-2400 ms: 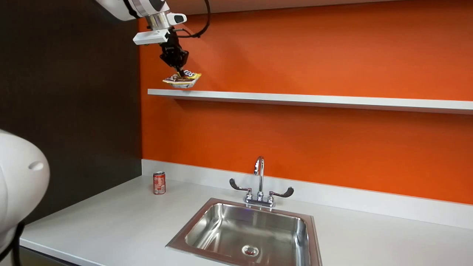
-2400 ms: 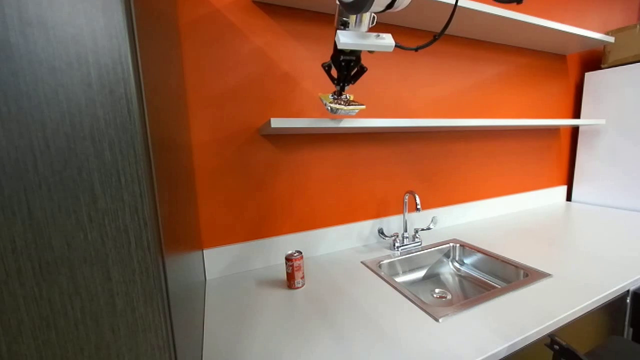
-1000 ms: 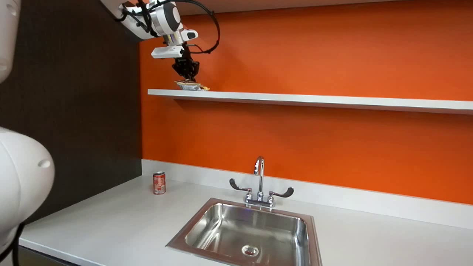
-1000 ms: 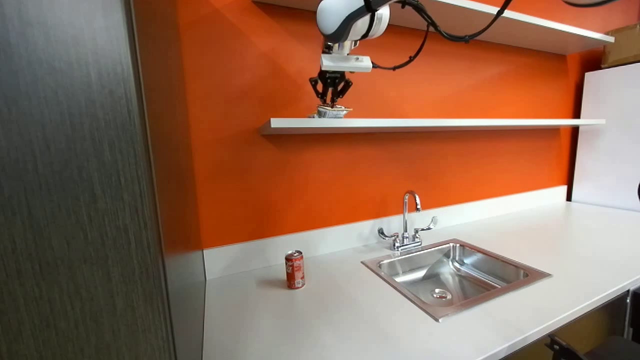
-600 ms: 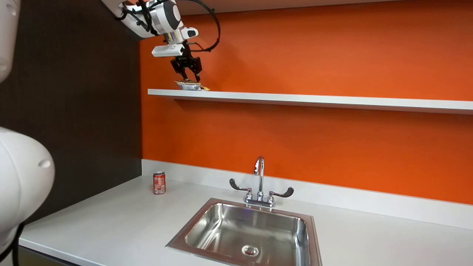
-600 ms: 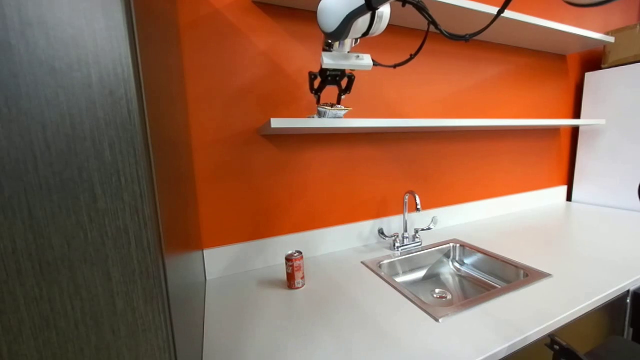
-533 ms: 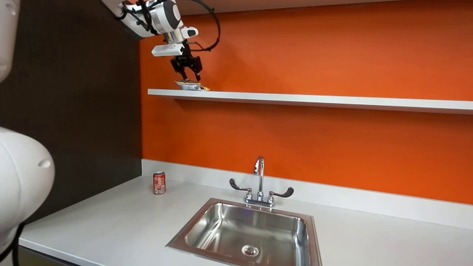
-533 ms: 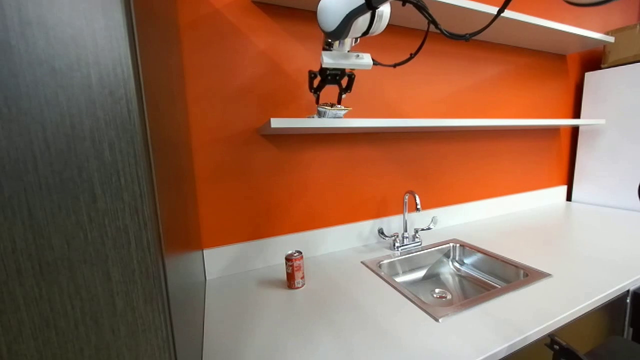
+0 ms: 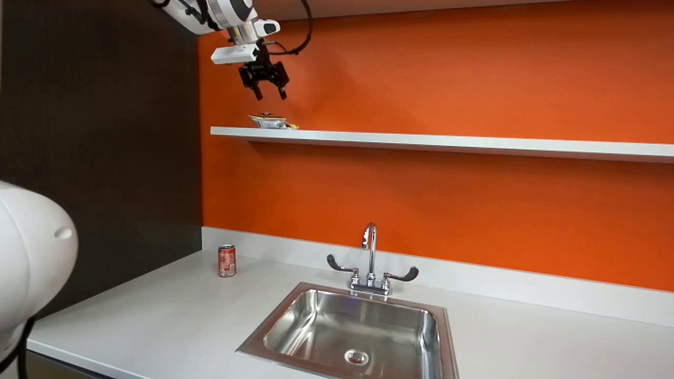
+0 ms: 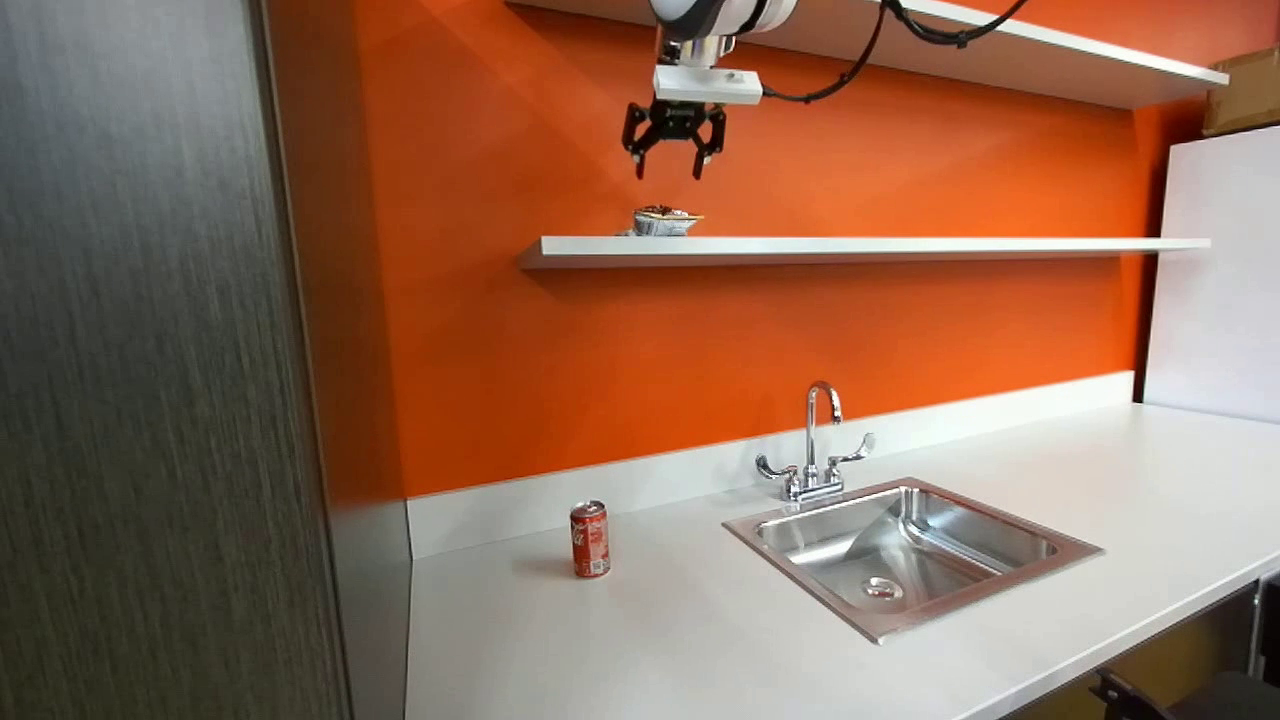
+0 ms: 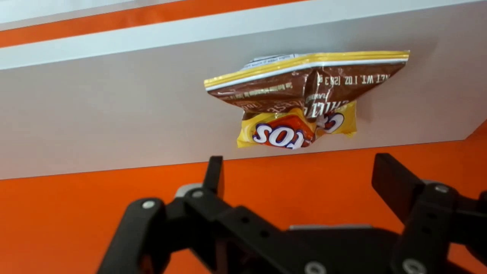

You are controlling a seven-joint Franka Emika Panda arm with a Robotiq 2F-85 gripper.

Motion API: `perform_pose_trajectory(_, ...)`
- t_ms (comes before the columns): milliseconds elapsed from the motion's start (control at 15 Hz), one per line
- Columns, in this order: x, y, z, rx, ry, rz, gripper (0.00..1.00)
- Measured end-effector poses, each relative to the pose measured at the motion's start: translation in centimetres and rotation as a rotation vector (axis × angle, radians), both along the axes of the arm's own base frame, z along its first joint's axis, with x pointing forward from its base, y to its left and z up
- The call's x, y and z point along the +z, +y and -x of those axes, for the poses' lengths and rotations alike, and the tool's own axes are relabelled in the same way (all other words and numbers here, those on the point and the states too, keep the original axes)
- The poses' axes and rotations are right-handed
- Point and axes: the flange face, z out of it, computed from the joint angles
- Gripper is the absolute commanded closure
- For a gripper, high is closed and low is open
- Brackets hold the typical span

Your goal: Put the packet on the bottom shelf

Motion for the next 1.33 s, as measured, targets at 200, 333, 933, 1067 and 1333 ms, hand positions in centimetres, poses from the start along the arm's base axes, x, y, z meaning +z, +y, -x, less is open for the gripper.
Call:
perform_pose_trajectory(200,0.7,-0.7,2.6,-0.021,0.049,0.029,0.00)
perform_pose_trajectory(333,0.9,-1.2,5.0,-0.035,0.101,0.047,0.00)
perform_pose_trajectory(933,-5.3,-4.6,15.3,0.071,0.474,0.163,0.00)
perform_pose_trajectory(1067,-8.6,-5.9,16.5,0.125,0.555,0.173,0.00)
perform_pose_trajectory(1333,-15.3,-7.8,19.0,0.218,0.685,0.146,0.00)
